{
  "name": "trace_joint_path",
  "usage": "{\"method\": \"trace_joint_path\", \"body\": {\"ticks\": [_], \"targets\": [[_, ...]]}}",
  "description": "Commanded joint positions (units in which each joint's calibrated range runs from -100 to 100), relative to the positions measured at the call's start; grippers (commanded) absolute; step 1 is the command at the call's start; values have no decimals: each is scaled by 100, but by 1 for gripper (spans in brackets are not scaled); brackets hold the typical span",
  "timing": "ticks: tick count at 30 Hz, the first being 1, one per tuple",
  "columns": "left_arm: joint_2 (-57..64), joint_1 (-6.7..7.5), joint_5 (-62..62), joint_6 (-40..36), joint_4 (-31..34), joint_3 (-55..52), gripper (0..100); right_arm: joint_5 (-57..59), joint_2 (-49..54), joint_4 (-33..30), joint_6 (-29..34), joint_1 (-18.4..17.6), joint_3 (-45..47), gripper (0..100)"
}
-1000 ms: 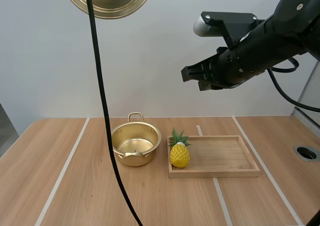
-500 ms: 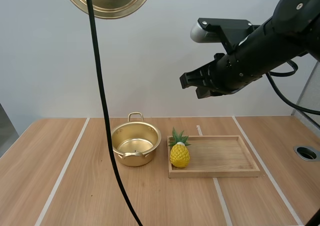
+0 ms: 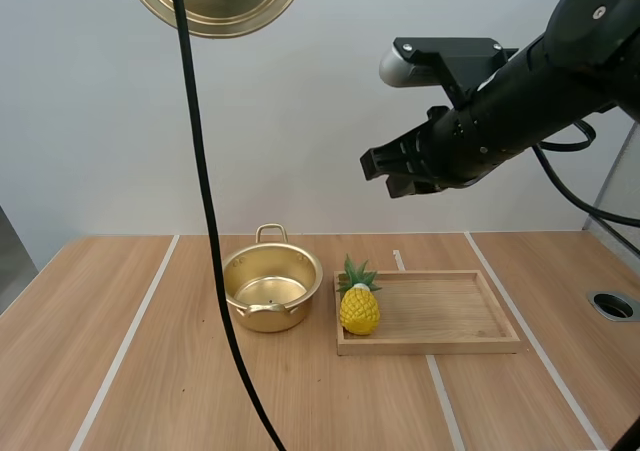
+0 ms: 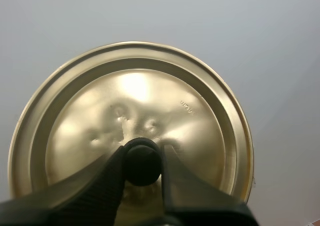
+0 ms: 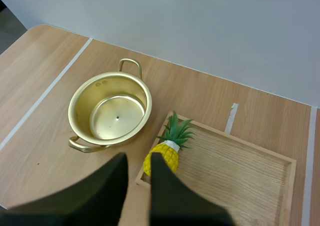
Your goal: Open the pot, put the pineapple inside, and close it
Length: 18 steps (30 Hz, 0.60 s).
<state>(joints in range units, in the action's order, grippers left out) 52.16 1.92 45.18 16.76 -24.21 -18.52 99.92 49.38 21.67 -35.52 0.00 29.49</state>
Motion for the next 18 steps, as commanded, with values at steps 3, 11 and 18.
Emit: {"method": "trace_joint_path", "body": {"ticks": [3,11,18], "targets": [[48,15,-155,-50,-38,55,0,8,-91,-56,-64,15,-66,100],[48,15,-206,-50,-40,55,0,8,-727,64,-64,15,-66,95],[48,15,-206,-50,-40,55,0,8,-1371,251,-179,15,-66,100]]}}
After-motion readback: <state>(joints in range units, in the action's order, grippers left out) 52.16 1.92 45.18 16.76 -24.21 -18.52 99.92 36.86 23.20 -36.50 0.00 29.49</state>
